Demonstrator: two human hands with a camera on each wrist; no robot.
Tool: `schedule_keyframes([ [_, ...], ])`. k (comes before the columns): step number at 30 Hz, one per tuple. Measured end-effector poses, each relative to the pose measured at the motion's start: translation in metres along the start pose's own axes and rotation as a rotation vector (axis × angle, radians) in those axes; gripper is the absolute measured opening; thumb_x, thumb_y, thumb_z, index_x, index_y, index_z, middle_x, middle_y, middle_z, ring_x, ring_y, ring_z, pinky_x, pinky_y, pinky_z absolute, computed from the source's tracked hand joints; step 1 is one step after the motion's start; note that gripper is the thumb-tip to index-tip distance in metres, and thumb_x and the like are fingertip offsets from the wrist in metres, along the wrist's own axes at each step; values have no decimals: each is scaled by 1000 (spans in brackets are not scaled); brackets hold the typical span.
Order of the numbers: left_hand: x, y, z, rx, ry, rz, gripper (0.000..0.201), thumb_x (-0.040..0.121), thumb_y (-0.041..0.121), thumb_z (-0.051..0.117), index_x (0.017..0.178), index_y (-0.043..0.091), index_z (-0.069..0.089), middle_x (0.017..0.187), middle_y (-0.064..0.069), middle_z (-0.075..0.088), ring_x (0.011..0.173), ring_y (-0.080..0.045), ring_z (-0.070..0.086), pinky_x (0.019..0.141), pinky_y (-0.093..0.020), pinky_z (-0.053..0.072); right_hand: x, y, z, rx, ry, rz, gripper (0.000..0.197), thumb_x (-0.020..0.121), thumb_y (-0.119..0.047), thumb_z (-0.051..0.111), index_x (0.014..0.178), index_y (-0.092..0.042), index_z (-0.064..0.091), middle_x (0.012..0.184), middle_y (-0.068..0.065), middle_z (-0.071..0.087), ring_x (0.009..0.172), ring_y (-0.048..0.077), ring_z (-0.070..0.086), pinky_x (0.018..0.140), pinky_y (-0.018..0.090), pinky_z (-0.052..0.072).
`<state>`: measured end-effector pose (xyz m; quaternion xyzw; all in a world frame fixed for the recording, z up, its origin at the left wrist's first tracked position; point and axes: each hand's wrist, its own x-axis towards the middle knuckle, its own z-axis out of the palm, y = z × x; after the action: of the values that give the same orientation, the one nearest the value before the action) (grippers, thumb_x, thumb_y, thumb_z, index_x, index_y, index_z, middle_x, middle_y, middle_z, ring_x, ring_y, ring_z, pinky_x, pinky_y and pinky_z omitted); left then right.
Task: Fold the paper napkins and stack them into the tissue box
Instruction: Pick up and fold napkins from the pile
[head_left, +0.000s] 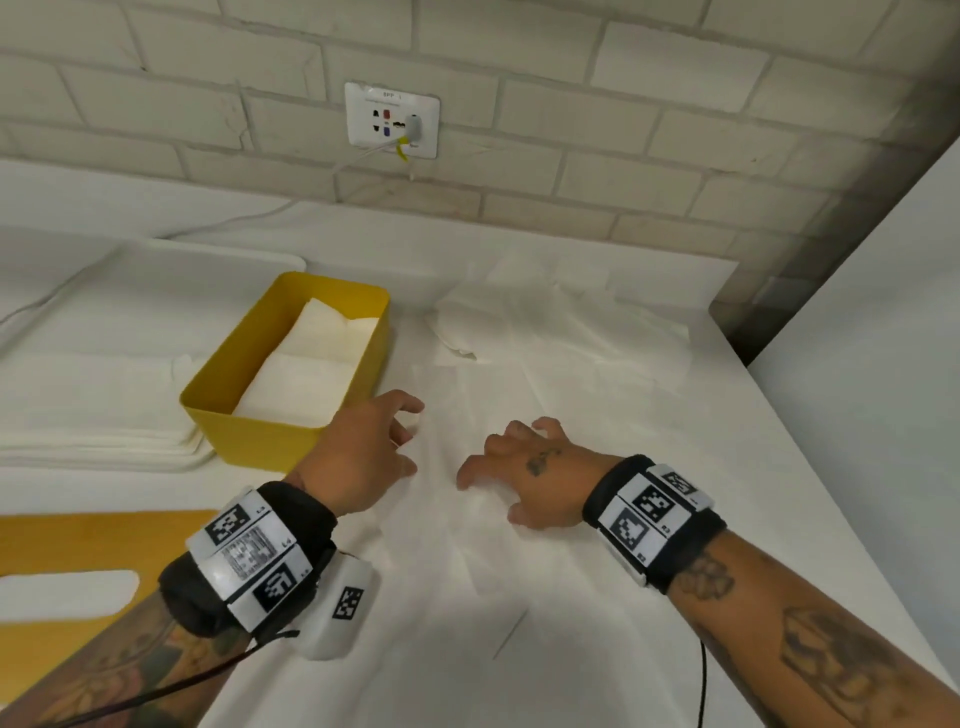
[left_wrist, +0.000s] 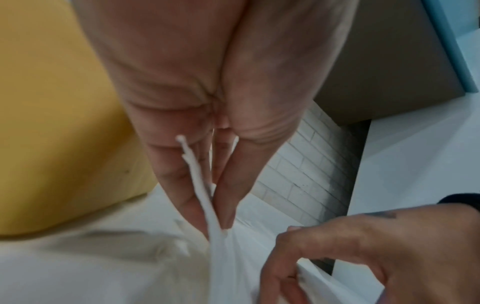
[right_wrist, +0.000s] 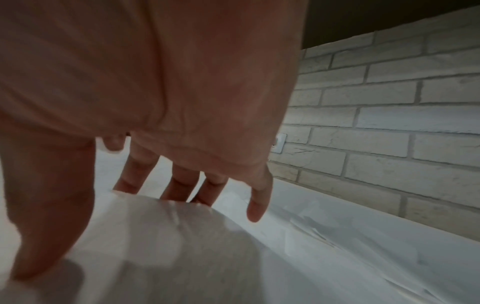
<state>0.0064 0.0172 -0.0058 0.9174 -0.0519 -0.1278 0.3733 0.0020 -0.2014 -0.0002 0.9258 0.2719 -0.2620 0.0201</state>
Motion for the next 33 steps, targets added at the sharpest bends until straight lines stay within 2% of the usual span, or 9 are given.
schedule_keyframes([
  [3,-7,1,1,2,50,-39,58,89,6,77,139,24,54,103,4,59,90,-10,56,63,-6,37,0,3,-14,-22,32,-30,20,97,-26,55,115,-31,63,102,-13,49,117,13,41,120,50,7],
  [6,-16,1,7,18,182,16,45,89,20,78,131,23,62,108,5,63,98,-13,62,74,-14,44,-10,14,-34,231,132,-54,12,97,-36,61,98,-27,69,101,-13,64,111,10,54,120,38,18],
  [9,-28,8,12,-172,401,148,28,92,52,65,106,29,72,107,15,70,98,-1,65,81,-9,44,-26,29,-61,558,325,-85,14,94,-36,69,89,-23,70,79,-12,68,75,4,59,77,18,46],
  [11,-35,25,17,-563,318,81,60,87,78,53,106,26,77,113,11,75,107,-5,68,92,-22,49,-32,41,-78,690,483,-99,16,94,-34,71,88,-20,69,59,-4,53,46,7,37,50,15,34],
  [14,-41,53,26,-1001,92,-74,84,77,91,46,116,21,72,114,-4,77,107,-21,72,91,-38,55,-34,64,-94,881,669,-109,18,93,-35,73,86,-18,69,56,4,56,50,14,41,54,23,35],
  [17,-45,74,39,-979,144,-46,54,83,54,78,122,19,69,115,-3,77,106,-23,74,92,-44,59,-32,88,-94,1020,749,-90,16,90,-35,76,79,-25,70,62,-4,67,66,15,55,73,30,42],
  [20,-45,84,53,-936,290,-71,31,86,11,77,116,7,70,108,-9,78,99,-30,76,82,-39,64,-31,107,-82,1072,778,-55,15,90,-31,76,79,-23,69,67,-9,66,69,9,57,76,28,44],
  [27,-40,89,81,-1194,370,-211,36,90,24,70,122,8,70,115,-9,77,107,-28,73,90,-40,59,-26,133,-24,1180,759,148,18,94,-31,70,82,-18,67,111,0,72,109,17,64,88,30,45],
  [33,-42,87,126,-1091,284,-367,25,94,6,69,118,4,71,111,-13,77,100,-32,75,85,-41,63,-32,137,16,1189,629,310,30,91,-45,69,101,-17,68,107,-3,68,106,17,63,83,30,47],
])
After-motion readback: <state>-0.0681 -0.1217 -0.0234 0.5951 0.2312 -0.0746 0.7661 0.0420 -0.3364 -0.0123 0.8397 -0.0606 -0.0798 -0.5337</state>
